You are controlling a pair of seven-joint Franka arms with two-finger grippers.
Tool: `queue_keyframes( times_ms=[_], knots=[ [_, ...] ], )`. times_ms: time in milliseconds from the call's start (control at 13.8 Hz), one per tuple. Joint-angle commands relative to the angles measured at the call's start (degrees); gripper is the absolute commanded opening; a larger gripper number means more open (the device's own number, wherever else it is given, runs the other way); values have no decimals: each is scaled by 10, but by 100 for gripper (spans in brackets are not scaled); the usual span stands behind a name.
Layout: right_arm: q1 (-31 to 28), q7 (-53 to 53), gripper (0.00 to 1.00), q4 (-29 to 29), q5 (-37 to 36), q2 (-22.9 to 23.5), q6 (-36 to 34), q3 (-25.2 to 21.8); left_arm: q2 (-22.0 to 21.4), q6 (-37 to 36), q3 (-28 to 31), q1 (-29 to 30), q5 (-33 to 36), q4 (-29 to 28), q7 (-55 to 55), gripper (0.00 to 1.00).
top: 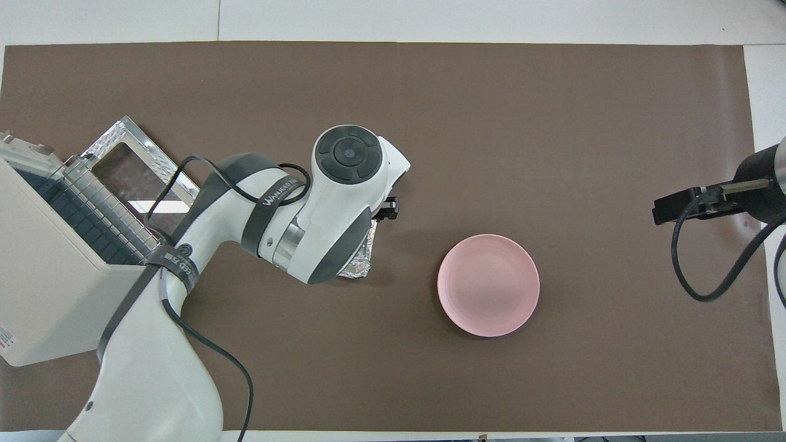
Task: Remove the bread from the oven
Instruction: 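Carry the foil tray with the left gripper and set it on the table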
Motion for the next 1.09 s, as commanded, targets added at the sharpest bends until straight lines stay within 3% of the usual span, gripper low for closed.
queue_keyframes(
  times_ms=[0,363,653,870,1015],
  knots=[
    [-8,5,100,-10,-3,-9,3,6,-55,-42,0,46,-11,-4,1,100],
    [-13,5,100,-10,-3,-9,2,5,-136,-131,1,156,-7,-4,32,100],
    [-31,0,100,-9,-3,-10,-21,5,-201,-246,1,266,-5,-4,194,100],
    [-25,3,100,-22,-1,-17,-10,5,-248,-309,1,290,-4,-9,248,100],
    [-11,76,100,-41,-1,-19,25,11,-260,-327,-1,295,-3,-12,249,100]
  ],
)
